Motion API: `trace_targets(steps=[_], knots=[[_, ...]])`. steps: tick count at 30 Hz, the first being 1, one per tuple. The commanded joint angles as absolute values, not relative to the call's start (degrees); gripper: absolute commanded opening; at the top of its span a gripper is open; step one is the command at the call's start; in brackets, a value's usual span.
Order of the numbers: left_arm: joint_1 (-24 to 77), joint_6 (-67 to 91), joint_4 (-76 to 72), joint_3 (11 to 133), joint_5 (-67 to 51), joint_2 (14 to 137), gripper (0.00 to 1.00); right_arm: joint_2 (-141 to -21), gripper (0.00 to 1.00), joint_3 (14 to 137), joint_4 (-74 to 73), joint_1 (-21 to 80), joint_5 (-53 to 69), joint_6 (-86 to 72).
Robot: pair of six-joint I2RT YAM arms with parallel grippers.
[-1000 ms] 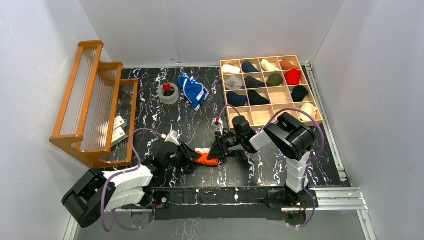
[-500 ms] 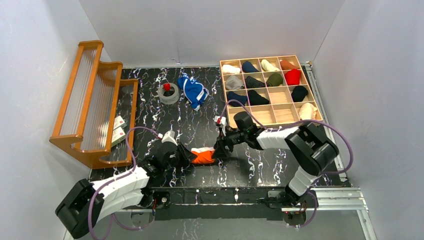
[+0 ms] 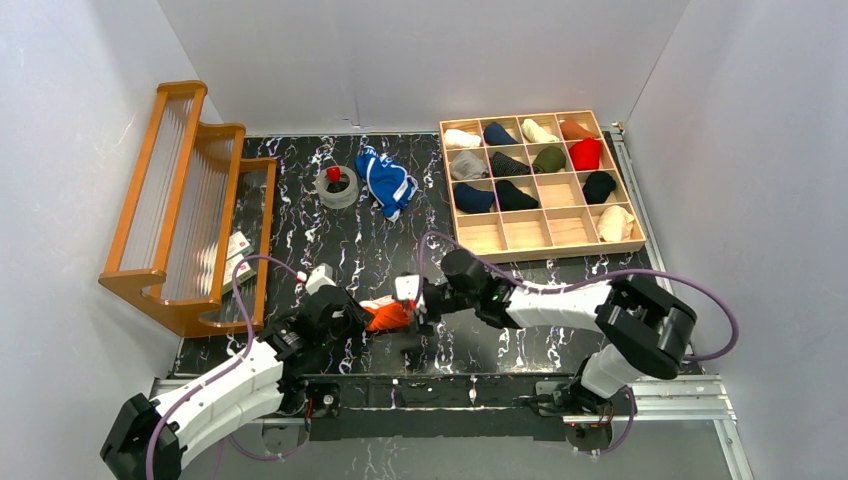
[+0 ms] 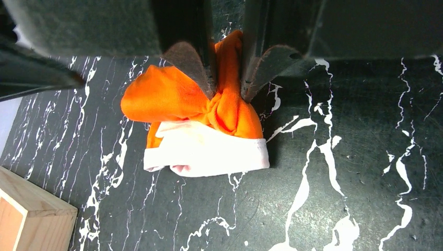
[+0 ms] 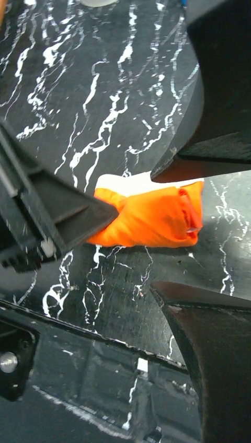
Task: Roll the underwear
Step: Roll the underwear to the center of the board.
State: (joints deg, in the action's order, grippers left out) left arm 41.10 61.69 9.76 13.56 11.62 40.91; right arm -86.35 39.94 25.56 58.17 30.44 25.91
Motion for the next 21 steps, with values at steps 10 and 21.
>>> trace_targets(steps=[10, 21], knots=[[41.23, 59.81, 16.79, 15.82, 13.80, 43.22, 0.09, -95.77, 0.70, 42.14, 32.25, 65.04, 22.67, 42.37], [41.24, 59.44, 17.03, 15.42, 13.54, 42.68, 0.09, -95.49, 0.70, 41.77, 32.57, 66.63, 19.19, 45.01]])
